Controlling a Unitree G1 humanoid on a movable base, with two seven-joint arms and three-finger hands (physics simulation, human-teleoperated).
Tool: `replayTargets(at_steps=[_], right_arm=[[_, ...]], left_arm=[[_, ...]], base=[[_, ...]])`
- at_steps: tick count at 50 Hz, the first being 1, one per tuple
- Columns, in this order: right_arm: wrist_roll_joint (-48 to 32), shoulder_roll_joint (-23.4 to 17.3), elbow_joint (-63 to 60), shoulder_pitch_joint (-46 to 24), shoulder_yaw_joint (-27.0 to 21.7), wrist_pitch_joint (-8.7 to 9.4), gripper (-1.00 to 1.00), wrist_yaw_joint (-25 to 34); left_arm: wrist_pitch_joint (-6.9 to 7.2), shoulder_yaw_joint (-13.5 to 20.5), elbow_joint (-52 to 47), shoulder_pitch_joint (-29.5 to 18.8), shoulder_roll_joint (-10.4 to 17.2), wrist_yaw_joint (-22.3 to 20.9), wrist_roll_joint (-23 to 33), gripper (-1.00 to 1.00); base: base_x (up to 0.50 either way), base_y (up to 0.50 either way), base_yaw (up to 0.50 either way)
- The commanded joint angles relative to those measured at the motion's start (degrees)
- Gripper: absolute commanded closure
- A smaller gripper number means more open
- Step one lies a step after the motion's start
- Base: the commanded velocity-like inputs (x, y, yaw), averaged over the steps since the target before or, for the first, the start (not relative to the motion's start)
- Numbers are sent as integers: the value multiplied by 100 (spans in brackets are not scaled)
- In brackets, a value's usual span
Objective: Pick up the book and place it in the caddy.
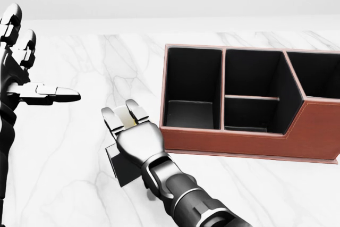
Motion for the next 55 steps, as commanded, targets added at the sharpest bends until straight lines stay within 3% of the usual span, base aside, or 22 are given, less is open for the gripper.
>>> replayTargets(at_steps=[1,6,7,9,10,12,13,39,51,55], right_arm=[[-16,30,31,-36,-44,0,-100,81],[-65,32,34,-8,-32,0,-100,53],[-99,32,34,4,-15,0,-87,-31],[-181,29,35,20,23,0,-39,-204],[-196,36,37,28,18,0,15,-202],[-273,30,35,28,47,0,65,-356],[-339,23,33,25,79,0,100,-356],[-46,-12,-6,-194,-129,0,100,-356],[801,-90,-133,-460,-276,0,100,255],[1185,-102,-236,-516,-297,0,100,753]], left_arm=[[0,23,-28,56,3,-16,-34,-100],[0,25,23,56,1,-23,-50,-100],[0,27,40,60,0,-27,-56,-100],[0,23,69,68,-2,-32,-59,-100],[0,28,84,72,0,-36,-67,-100],[0,30,94,70,6,-35,-75,-100],[0,31,94,69,9,-35,-78,-100],[0,47,124,99,28,-83,-105,-100],[0,34,143,96,23,-92,-123,-100],[0,16,151,71,11,-97,-114,-100]], base=[[0,0,0],[0,0,0],[0,0,0],[0,0,0],[0,0,0],[0,0,0],[0,0,0],[0,0,0],[0,0,0],[0,0,0]])
